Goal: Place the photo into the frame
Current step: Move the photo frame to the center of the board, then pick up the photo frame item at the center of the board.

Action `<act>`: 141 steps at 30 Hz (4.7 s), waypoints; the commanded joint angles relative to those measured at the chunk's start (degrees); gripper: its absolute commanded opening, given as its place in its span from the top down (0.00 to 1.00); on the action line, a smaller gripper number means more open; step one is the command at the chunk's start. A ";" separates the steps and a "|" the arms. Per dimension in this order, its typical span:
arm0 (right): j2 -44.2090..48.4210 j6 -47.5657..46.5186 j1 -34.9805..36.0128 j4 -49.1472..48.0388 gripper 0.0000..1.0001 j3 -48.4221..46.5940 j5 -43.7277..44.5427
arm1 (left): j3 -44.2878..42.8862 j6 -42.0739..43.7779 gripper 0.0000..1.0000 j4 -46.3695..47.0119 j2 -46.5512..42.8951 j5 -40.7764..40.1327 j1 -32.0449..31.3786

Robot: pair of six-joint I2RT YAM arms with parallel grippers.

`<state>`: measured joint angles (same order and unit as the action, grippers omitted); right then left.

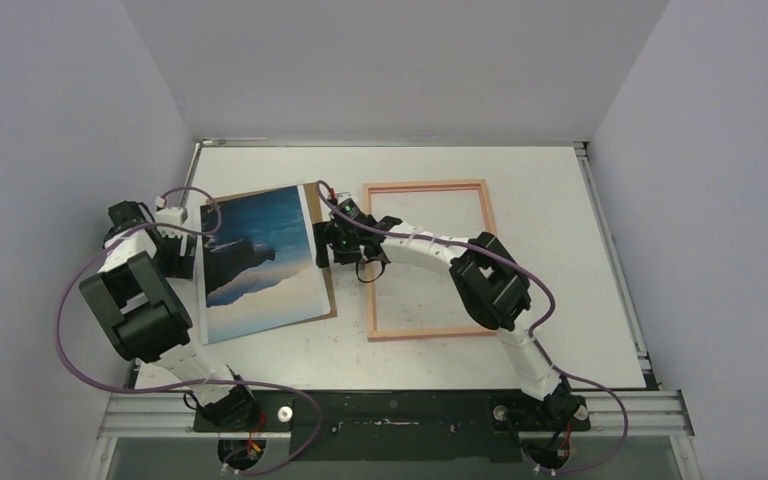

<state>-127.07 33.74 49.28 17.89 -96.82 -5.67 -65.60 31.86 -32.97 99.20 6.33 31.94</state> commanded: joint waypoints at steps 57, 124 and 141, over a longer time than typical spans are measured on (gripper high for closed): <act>11.68 16.89 -0.32 -20.78 0.23 14.11 -16.61 | 9.52 -8.74 0.37 10.92 1.31 1.47 -11.82; 22.17 25.81 -5.77 -36.95 0.62 24.73 -25.15 | 7.60 -6.68 0.39 7.77 0.02 2.37 -9.59; 24.82 25.44 -7.17 -36.15 0.80 25.43 -26.63 | 6.96 -5.76 0.40 7.55 0.54 1.57 -8.70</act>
<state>-107.98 60.55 42.96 -16.84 -69.45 -31.53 -57.91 24.69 -22.24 99.48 8.67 22.52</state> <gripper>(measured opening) 0.213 0.606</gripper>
